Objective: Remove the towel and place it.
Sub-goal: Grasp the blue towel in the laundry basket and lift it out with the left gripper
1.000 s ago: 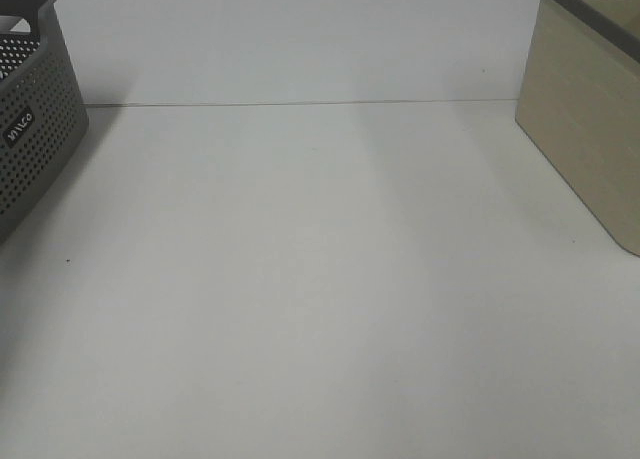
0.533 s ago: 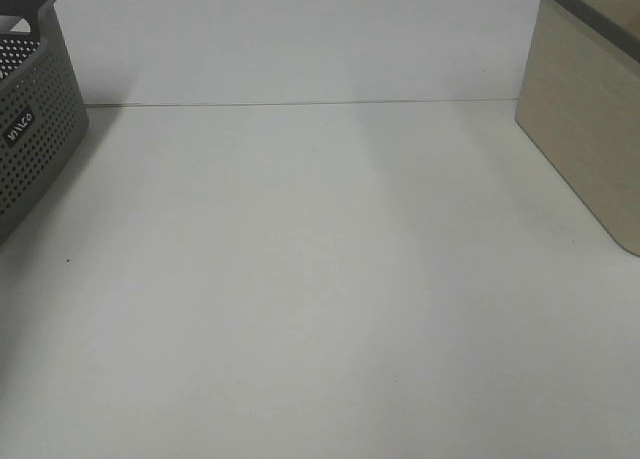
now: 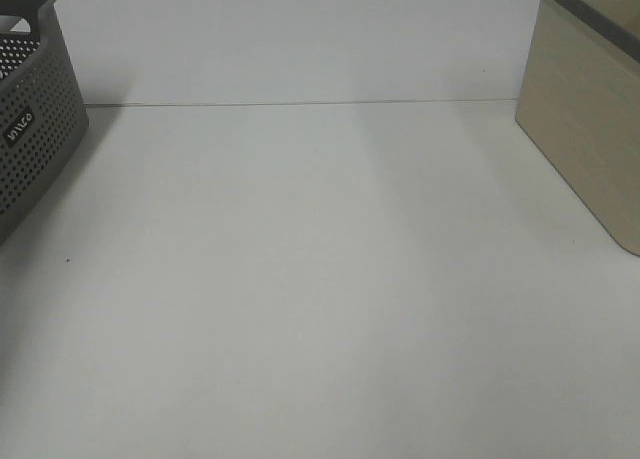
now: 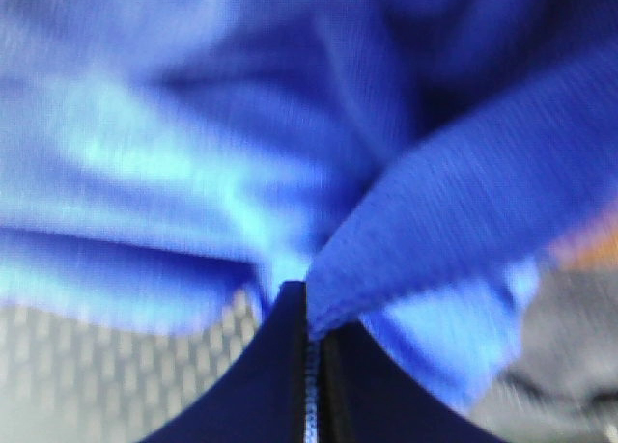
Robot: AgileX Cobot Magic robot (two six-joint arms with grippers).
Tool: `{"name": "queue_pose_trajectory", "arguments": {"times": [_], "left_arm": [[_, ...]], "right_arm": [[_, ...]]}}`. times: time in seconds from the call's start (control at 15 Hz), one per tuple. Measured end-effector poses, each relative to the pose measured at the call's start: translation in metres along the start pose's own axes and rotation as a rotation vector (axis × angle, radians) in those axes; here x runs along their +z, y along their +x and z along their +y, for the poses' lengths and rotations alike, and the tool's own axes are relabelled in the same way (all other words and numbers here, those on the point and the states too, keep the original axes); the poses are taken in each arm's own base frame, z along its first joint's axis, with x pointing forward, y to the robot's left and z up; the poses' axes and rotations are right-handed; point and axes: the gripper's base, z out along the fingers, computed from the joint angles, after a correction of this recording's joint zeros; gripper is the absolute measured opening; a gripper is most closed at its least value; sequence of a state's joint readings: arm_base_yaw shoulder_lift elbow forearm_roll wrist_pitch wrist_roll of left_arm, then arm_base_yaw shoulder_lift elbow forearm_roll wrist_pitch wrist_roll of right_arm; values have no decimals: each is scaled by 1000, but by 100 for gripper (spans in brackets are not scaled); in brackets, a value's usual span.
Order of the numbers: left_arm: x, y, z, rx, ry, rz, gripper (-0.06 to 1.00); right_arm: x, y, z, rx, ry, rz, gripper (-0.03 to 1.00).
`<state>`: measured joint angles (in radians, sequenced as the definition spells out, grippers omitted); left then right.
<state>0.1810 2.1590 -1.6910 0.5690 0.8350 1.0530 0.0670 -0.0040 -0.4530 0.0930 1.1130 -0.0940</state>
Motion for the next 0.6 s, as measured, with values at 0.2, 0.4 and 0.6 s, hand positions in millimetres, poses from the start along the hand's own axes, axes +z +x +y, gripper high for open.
{"name": "queue_pose_trajectory", "arguments": {"times": [0.2, 0.4, 0.6], "left_arm": [[-71, 35, 10, -174, -40, 49, 0], [-121, 58, 12, -234, -100, 53, 0], [-166, 77, 11, -287, -190, 25, 0]], "right_arm": [[0, 0, 0, 0, 0, 0, 78], [0, 0, 0, 0, 0, 0, 78], [0, 0, 0, 0, 0, 0, 78]]}}
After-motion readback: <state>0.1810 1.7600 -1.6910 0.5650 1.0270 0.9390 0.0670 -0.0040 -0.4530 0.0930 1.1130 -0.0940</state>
